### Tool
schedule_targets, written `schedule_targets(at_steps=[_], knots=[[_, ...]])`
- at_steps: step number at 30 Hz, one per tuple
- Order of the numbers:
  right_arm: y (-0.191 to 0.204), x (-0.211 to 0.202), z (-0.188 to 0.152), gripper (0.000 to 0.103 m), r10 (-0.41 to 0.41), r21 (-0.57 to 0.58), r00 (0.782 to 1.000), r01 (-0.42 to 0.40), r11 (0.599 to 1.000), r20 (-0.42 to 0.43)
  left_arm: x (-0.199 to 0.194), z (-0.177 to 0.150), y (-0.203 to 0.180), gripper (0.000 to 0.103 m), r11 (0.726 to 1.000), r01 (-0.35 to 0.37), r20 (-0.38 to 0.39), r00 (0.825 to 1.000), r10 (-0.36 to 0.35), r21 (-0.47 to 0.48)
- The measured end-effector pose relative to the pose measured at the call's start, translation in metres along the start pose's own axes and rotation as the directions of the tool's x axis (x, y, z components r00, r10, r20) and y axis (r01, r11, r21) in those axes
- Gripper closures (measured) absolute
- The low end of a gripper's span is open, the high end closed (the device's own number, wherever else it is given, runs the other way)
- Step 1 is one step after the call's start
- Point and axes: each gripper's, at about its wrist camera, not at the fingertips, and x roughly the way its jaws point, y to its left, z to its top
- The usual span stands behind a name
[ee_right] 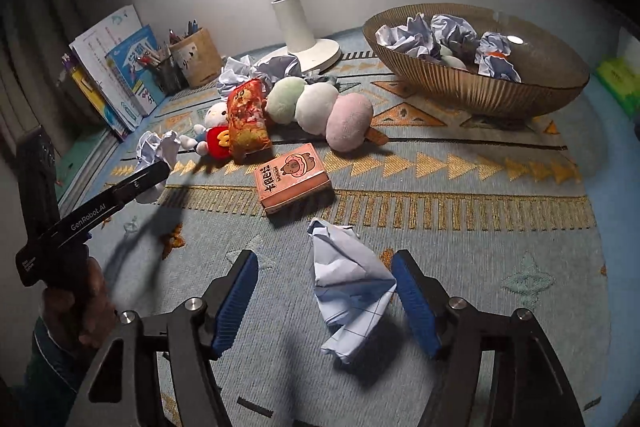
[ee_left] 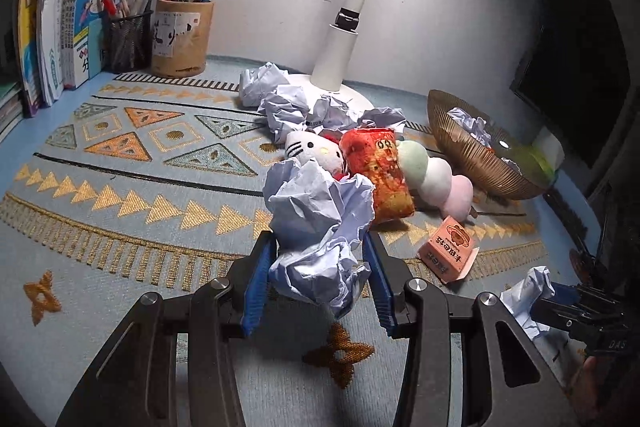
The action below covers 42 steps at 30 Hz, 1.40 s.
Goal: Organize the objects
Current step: 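Lift the held paper balls with both tools and carry them back from the lamp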
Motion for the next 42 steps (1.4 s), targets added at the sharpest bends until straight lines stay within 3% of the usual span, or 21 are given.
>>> schedule_targets(at_steps=[7, 10, 13, 16, 20, 22, 24, 26, 27, 32, 34, 37, 42], knots=[[-0.015, -0.019, -0.02, 0.034, -0.027, 0.049, 0.998, 0.025, 0.999, 0.048, -0.003, -0.001, -0.002, 0.061, 1.0, -0.006, 0.025, 1.0, 0.006, 0.008], [-0.017, -0.021, -0.023, 0.033, -0.083, 0.048, 0.994, 0.08, 0.996, 0.065, -0.003, -0.001, 0.0, 0.061, 1.0, -0.003, 0.02, 1.0, 0.003, -0.002], [-0.013, -0.016, -0.023, 0.018, -0.117, 0.029, 0.991, 0.116, 0.993, 0.057, -0.003, -0.001, -0.001, 0.061, 1.0, -0.005, 0.023, 1.0, 0.005, 0.001], [-0.002, -0.008, -0.023, 0.014, -0.129, 0.004, 0.991, 0.128, 0.992, 0.045, -0.003, -0.001, -0.001, 0.061, 1.0, -0.019, 0.023, 1.0, 0.019, 0.002], [0.005, 0.007, -0.023, 0.01, -0.233, -0.04, 0.972, 0.234, 0.971, 0.029, -0.001, -0.001, -0.001, 0.061, 1.0, -0.024, 0.016, 1.0, 0.024, 0.004], [0.006, 0.008, -0.024, 0.015, -0.241, -0.05, 0.97, 0.243, 0.969, 0.04, -0.001, -0.002, -0.002, 0.061, 1.0, -0.028, 0.015, 0.999, 0.028, 0.008], [0.005, 0.008, -0.023, 0.033, -0.221, -0.049, 0.974, 0.223, 0.974, 0.041, 0.0, -0.002, -0.003, 0.061, 0.999, -0.032, 0.011, 0.999, 0.031, 0.01], [0.003, 0.009, -0.023, 0.039, -0.237, -0.038, 0.971, 0.238, 0.97, 0.04, 0.0, -0.002, -0.004, 0.061, 0.999, -0.037, 0.011, 0.999, 0.037, 0.011], [0.001, 0.009, -0.023, 0.049, -0.232, -0.028, 0.972, 0.233, 0.972, 0.04, 0.0, -0.002, -0.004, 0.061, 0.999, -0.041, 0.012, 0.999, 0.041, 0.011], [-0.005, -0.002, -0.022, 0.05, -0.228, 0.014, 0.97, 0.228, 0.974, 0.083, 0.001, -0.002, -0.006, 0.061, 0.998, -0.063, 0.001, 0.998, 0.063, 0.006], [-0.009, -0.014, -0.016, 0.05, -0.205, 0.048, 0.973, 0.201, 0.978, 0.11, -0.005, -0.001, -0.01, 0.061, 0.996, -0.092, 0.032, 0.995, 0.092, -0.011], [-0.014, -0.036, 0.0, 0.05, -0.214, 0.074, 0.965, 0.204, 0.976, 0.151, -0.01, 0.009, -0.031, 0.061, 1.0, -0.004, 0.024, 1.0, 0.004, -0.024], [-0.027, -0.081, 0.049, 0.05, -0.248, 0.101, 0.931, 0.229, 0.968, 0.267, -0.012, 0.059, -0.099, 0.061, 0.991, 0.106, 0.071, 0.991, -0.112, 0.085]])
